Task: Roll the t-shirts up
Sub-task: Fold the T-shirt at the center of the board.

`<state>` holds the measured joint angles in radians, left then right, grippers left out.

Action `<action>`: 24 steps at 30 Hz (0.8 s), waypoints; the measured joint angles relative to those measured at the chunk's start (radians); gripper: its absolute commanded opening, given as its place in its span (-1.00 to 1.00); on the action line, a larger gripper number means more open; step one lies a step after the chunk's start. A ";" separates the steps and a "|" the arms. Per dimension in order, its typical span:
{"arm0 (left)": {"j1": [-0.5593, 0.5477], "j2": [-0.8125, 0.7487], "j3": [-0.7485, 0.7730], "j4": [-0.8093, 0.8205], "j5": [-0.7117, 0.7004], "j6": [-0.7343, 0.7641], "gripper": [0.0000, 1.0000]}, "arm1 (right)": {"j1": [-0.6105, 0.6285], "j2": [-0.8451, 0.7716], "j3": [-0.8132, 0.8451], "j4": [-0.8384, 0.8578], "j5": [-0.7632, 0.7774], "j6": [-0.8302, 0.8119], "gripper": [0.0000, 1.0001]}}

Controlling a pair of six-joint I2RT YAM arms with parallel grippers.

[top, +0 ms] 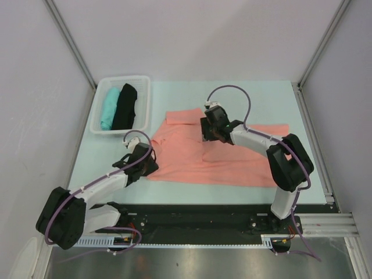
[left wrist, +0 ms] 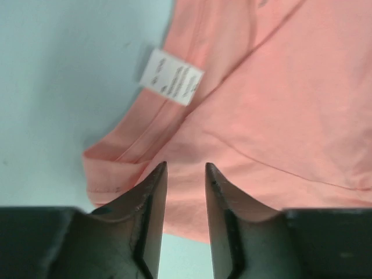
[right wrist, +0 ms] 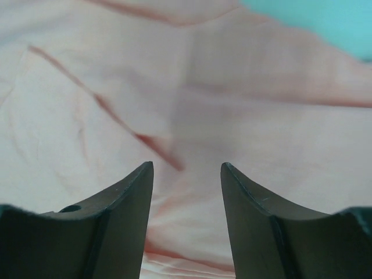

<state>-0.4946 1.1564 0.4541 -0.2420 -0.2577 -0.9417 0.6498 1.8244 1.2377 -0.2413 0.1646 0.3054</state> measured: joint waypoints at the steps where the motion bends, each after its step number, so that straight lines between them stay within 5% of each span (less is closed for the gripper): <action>1: 0.000 -0.011 0.014 -0.013 0.001 0.018 0.03 | -0.019 -0.010 0.000 -0.004 -0.006 0.006 0.09; 6: 0.001 -0.013 0.193 -0.034 0.017 0.105 0.18 | -0.227 -0.084 0.001 -0.015 -0.043 0.081 0.08; 9: 0.004 0.112 0.416 -0.025 0.026 0.167 0.23 | -0.367 -0.106 0.004 0.001 -0.051 0.132 0.06; 16: 0.014 0.697 1.099 -0.037 0.132 0.418 0.35 | -0.628 -0.108 0.004 0.052 -0.133 0.246 0.00; 24: 0.014 1.249 1.738 -0.284 0.237 0.631 0.35 | -0.751 -0.108 0.004 0.056 -0.192 0.270 -0.01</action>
<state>-0.4808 2.4050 2.1925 -0.5262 -0.0204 -0.3107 -0.1009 1.7168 1.2419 -0.1848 -0.0273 0.5758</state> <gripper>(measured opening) 0.679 0.500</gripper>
